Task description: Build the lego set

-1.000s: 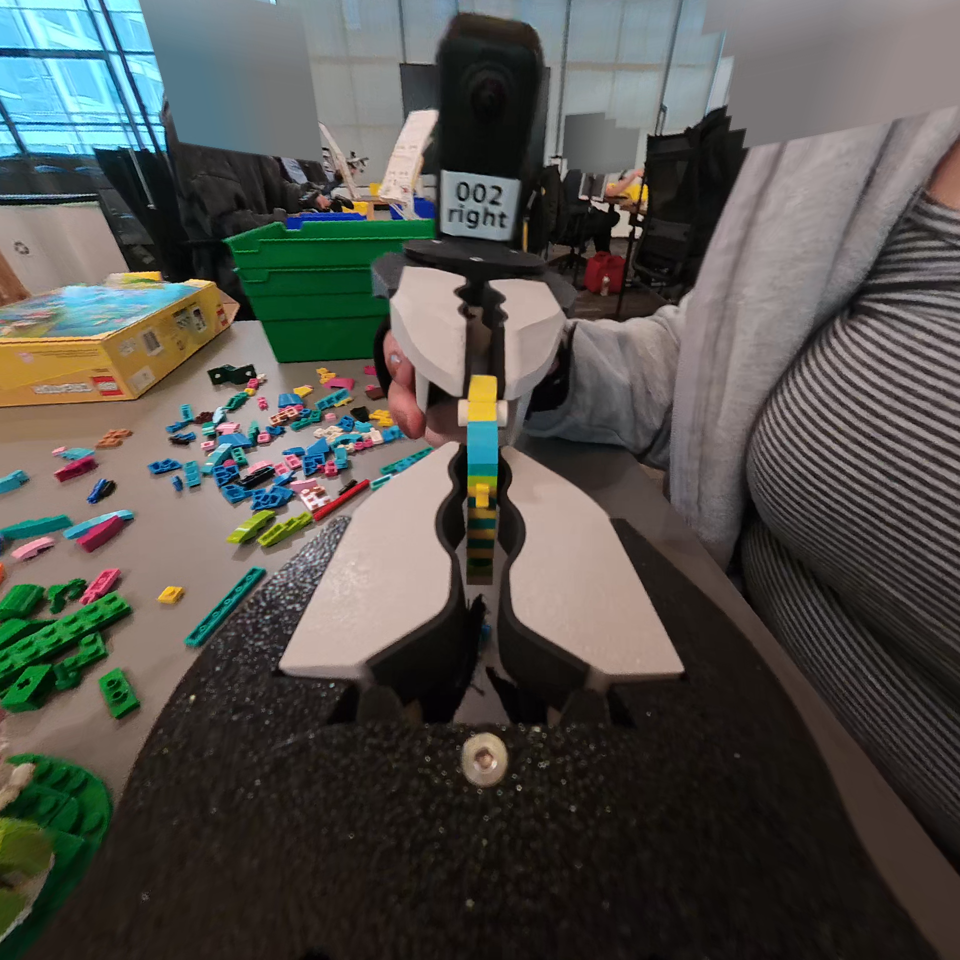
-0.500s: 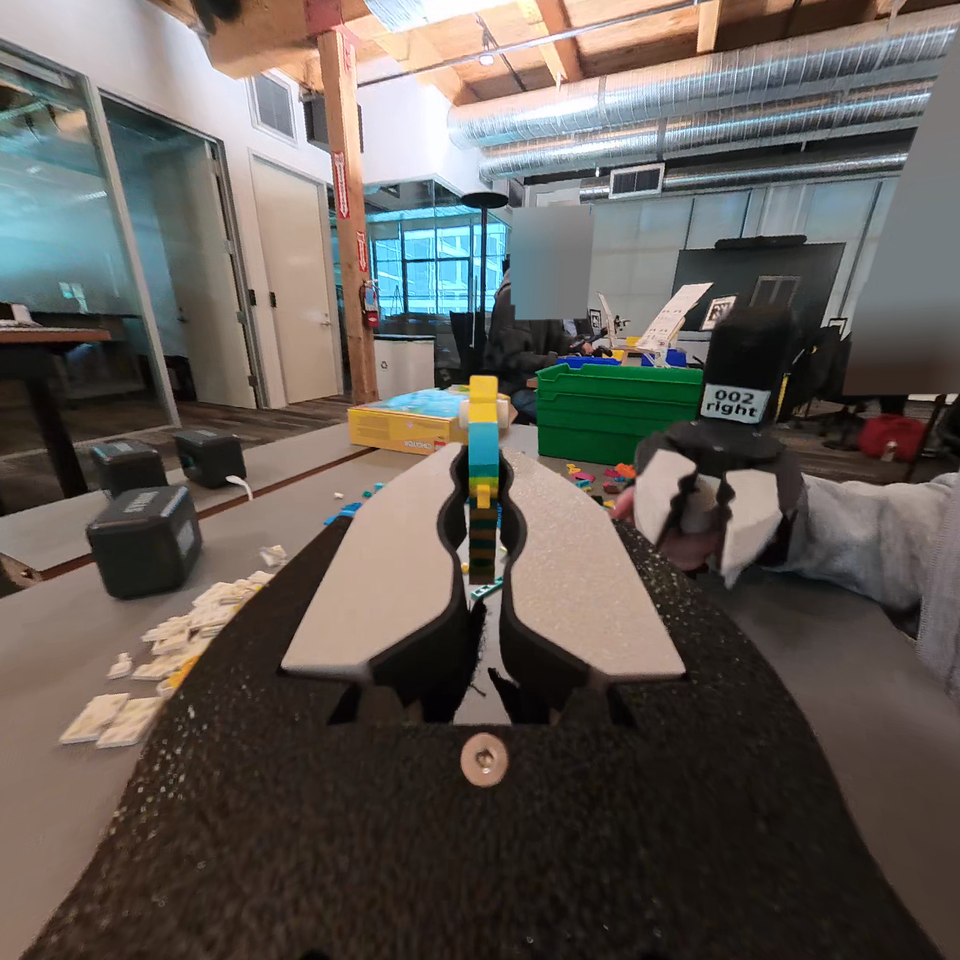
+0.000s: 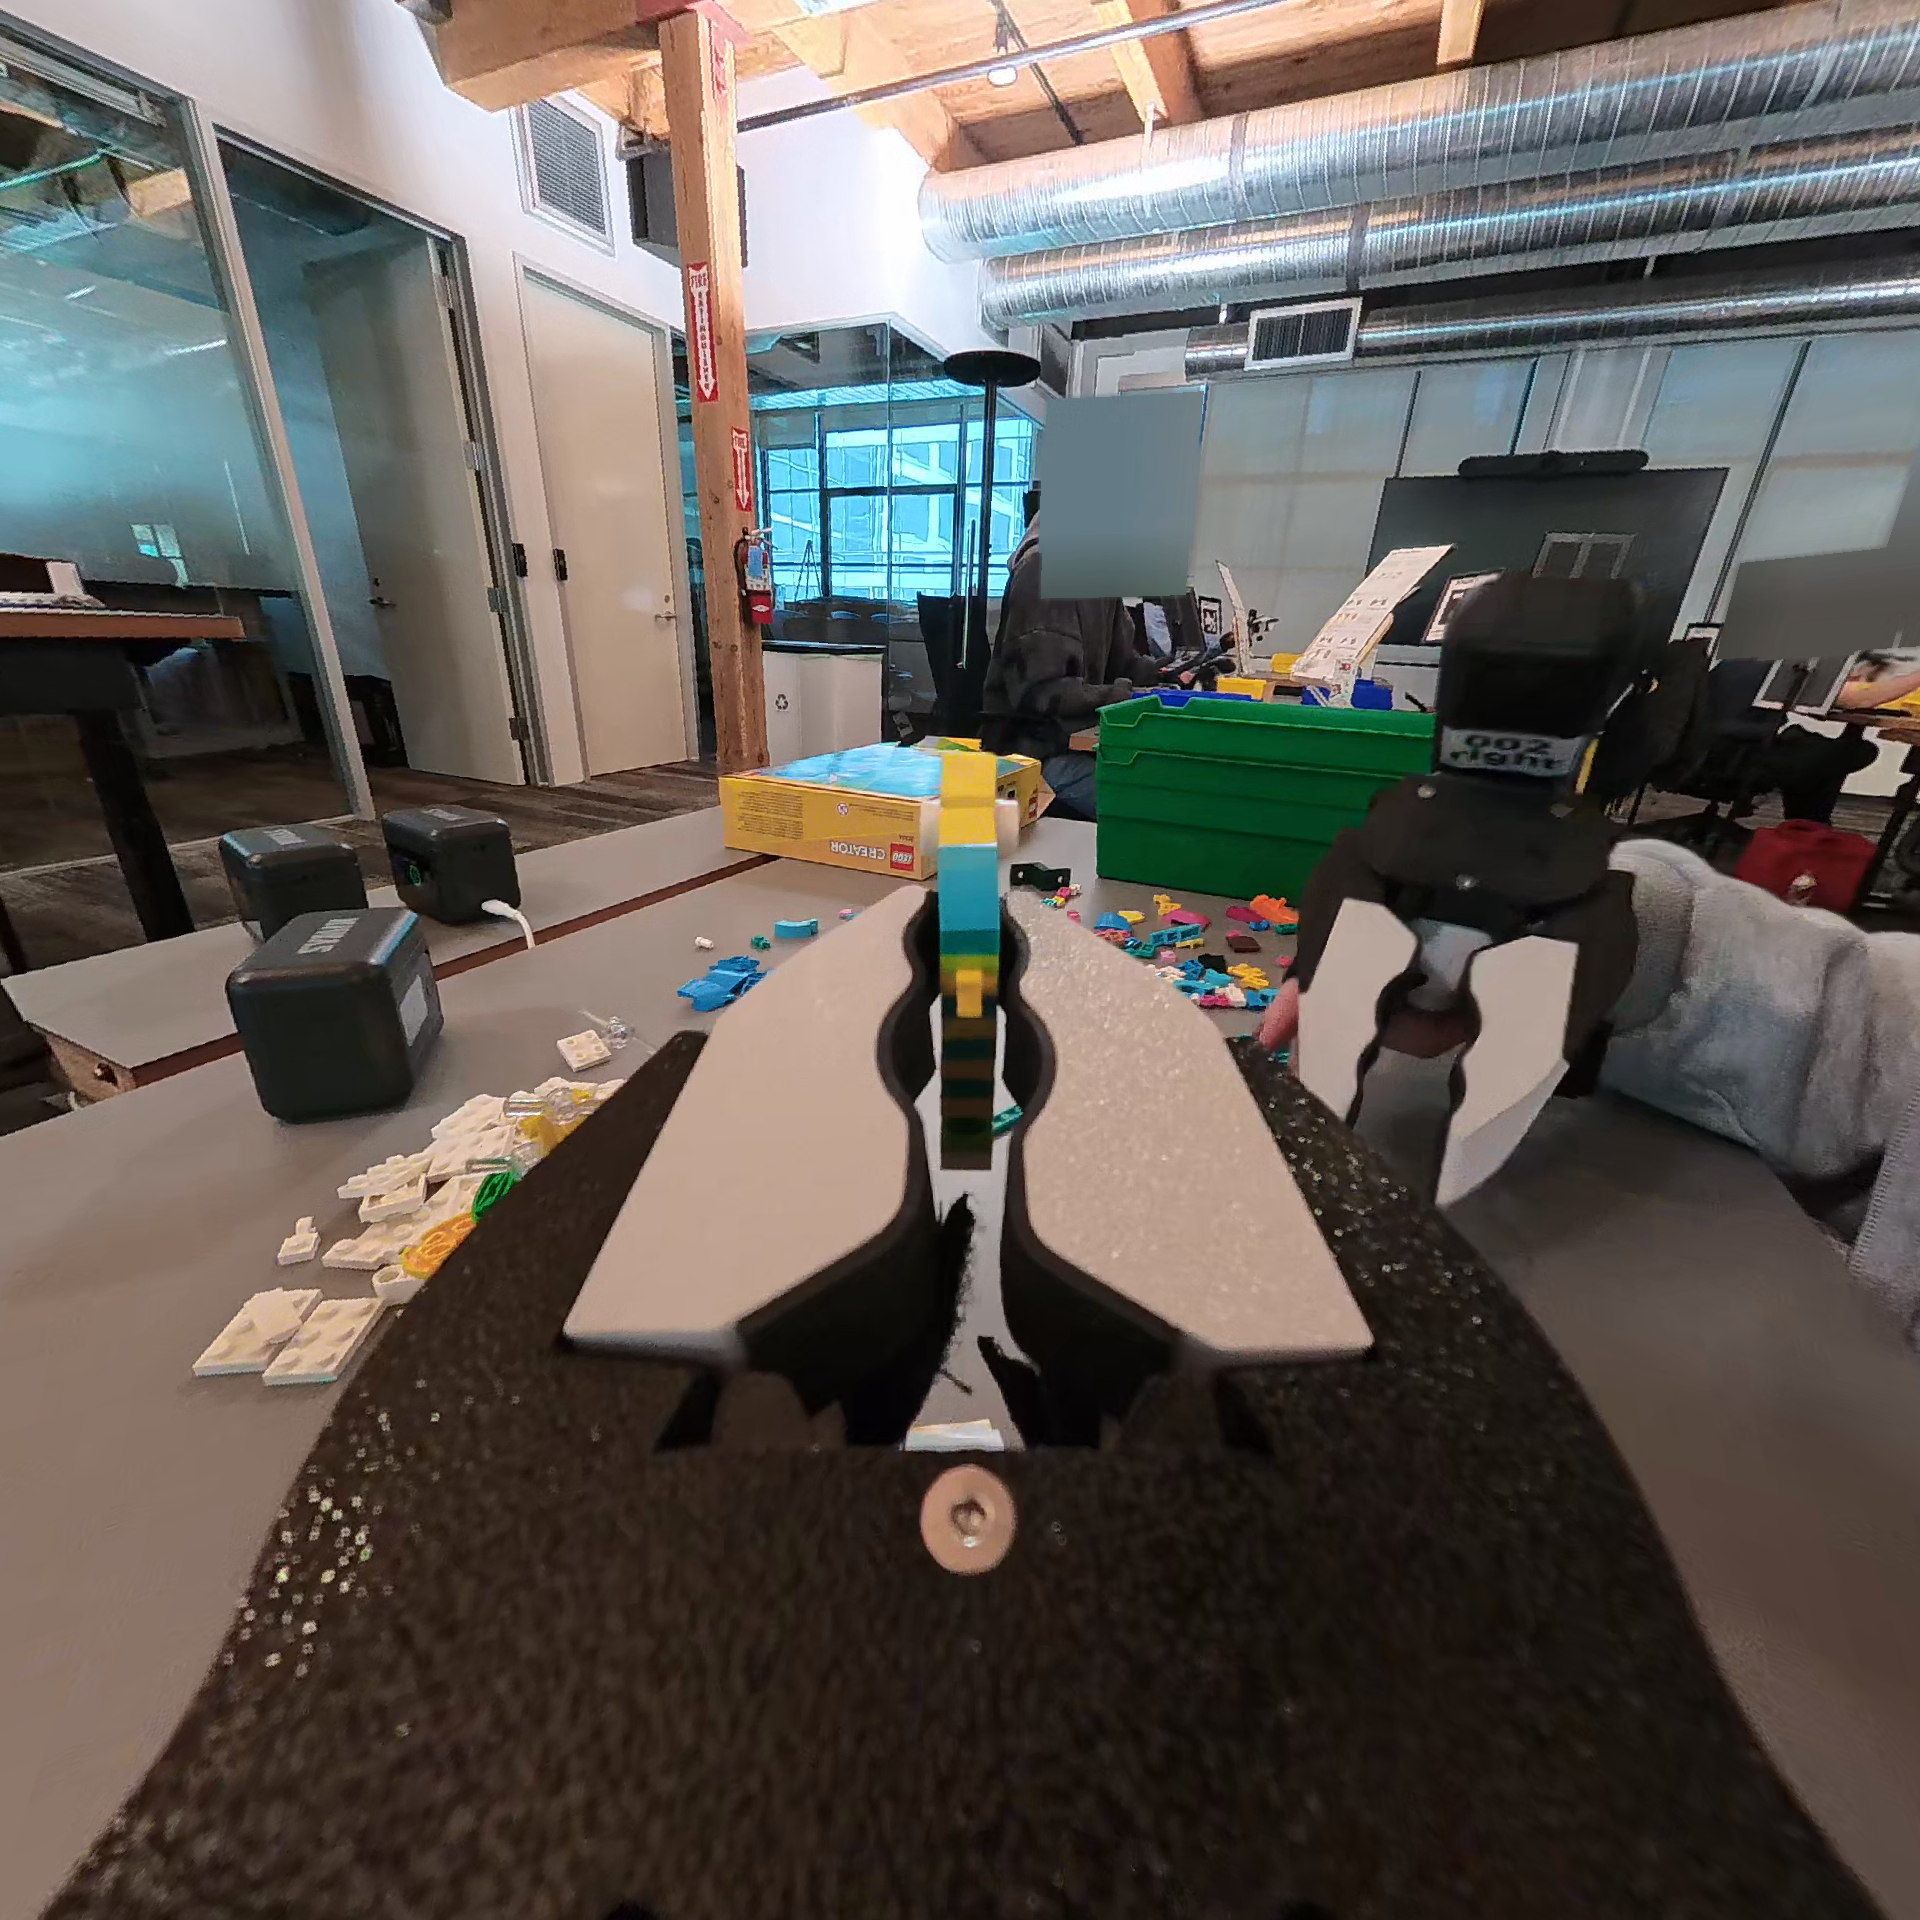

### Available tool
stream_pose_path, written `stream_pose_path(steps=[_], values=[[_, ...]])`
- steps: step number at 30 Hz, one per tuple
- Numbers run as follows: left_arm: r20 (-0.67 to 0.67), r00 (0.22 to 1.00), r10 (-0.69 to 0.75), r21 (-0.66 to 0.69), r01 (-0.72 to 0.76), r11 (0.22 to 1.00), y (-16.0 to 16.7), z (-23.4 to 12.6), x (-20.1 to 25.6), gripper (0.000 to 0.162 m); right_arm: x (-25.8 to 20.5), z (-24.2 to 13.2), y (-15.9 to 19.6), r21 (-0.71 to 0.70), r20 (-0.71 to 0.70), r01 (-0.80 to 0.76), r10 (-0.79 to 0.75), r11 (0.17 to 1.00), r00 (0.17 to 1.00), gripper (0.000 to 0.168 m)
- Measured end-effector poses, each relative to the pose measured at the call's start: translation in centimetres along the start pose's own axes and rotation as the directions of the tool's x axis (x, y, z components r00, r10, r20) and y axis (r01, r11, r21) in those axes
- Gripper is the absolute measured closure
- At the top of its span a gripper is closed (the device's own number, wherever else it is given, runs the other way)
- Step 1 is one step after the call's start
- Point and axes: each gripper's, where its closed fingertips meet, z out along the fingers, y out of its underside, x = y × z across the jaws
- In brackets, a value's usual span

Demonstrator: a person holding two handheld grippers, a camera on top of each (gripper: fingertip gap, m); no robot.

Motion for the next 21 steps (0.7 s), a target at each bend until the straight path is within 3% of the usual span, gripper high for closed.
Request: stream_pose_path(steps=[4, 9, 14, 21], values=[[-0.003, 1.0, -0.001, -0.002, 0.001, 1.0, 0.0, 0.1, 0.1, 0.154, -0.8, 0.8, 0.7, -0.072, 0.015, 0.011, -0.01, 0.997, 1.0, 0.145], [0.0, 1.0, 0.004, 0.001, -0.004, 1.0, -0.2, 0.1, 0.1, 0.154, -4.7, 3.9, -3.9, 0.074, 0.102, 0.149, -0.156, 0.986, 0.982, 0.145], [0.003, 1.0, 0.0, -0.007, 0.001, 1.0, 0.1, 0.1, 0.0, 0.154, -7.6, 7.5, -6.5, 0.08, 0.227, 0.287, -0.297, 0.955, 0.927, 0.149], [0.0, 1.0, 0.013, -0.018, -0.013, 1.0, 0.2, 0.1, 0.1, 0.154, -8.9, 10.8, -5.4, -0.033, 0.391, 0.452, -0.405, 0.891, 0.827, 0.145]])
